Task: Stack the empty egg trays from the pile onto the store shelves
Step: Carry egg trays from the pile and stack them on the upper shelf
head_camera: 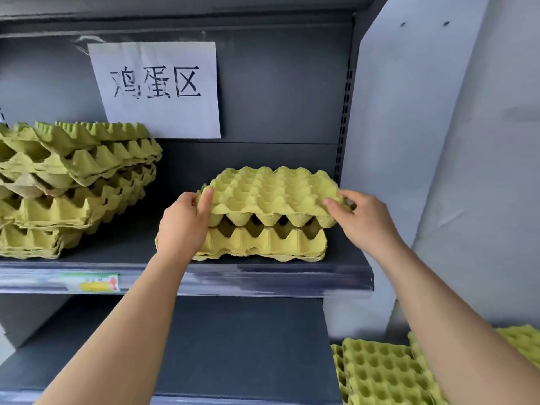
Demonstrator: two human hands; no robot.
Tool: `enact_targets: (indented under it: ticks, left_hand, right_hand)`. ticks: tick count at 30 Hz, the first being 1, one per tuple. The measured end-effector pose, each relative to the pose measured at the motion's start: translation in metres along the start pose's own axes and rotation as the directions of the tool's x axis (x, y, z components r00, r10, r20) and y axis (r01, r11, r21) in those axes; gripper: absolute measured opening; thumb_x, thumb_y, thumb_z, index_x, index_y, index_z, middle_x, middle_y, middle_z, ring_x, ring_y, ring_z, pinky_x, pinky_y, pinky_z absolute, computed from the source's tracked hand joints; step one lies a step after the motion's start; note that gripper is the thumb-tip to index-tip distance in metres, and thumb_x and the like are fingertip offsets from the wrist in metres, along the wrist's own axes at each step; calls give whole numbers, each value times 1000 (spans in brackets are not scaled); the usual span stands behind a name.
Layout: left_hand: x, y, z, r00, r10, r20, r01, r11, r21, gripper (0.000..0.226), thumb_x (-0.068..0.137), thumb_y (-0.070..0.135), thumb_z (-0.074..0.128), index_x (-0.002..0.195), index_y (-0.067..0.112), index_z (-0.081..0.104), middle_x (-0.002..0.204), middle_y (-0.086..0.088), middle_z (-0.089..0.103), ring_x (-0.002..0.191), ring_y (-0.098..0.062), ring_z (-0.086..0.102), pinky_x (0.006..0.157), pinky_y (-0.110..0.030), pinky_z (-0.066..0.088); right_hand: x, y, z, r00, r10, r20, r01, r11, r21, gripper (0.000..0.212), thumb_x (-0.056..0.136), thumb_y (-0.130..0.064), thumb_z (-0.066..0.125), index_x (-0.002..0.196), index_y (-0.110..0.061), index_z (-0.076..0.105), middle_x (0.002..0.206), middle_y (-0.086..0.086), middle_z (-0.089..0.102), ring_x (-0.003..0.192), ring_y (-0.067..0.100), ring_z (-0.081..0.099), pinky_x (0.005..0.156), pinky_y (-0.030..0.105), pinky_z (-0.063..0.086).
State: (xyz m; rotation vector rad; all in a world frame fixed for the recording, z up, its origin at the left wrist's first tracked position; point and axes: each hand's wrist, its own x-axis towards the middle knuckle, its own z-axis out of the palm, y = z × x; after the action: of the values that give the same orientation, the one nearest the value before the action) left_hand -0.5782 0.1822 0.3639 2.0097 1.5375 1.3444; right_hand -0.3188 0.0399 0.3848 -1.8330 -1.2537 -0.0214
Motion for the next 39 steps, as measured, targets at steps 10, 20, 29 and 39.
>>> enact_targets:
  ticks: [10,20,29,39]
  left_hand:
    - [-9,-18,-9,998,-16,-66,22,994,104,54,98,60,26,99,14,55,70,4,55,68,-21,53,67,-38,42]
    - [-25,-7,-20,991,114,-72,-98,977,189,51,102,45,32,113,6,62,108,-14,66,99,-39,57,83,-48,45]
    - [-101,64,21,892,446,-67,-435,890,136,34,92,33,57,108,7,71,116,-10,69,106,-39,58,90,-47,45]
    - [-226,161,156,795,603,63,-604,797,2,30,87,31,58,101,9,74,107,-4,72,100,-31,64,85,-43,46]
  right_hand:
    - [-7,-8,22,998,-22,57,24,999,-38,60,88,-55,55,137,-20,51,123,4,62,110,19,56,85,26,41]
    - [-13,-11,11,996,-52,74,64,984,-165,57,90,-57,49,135,-22,53,126,1,62,112,22,56,83,29,41]
    - [-63,32,-44,996,-91,13,91,971,-223,45,91,-45,57,127,-19,60,127,3,61,104,24,60,90,33,44]
    - [-115,198,-140,993,120,21,-106,934,-341,38,91,-39,59,122,-17,65,127,3,61,108,22,59,93,31,42]
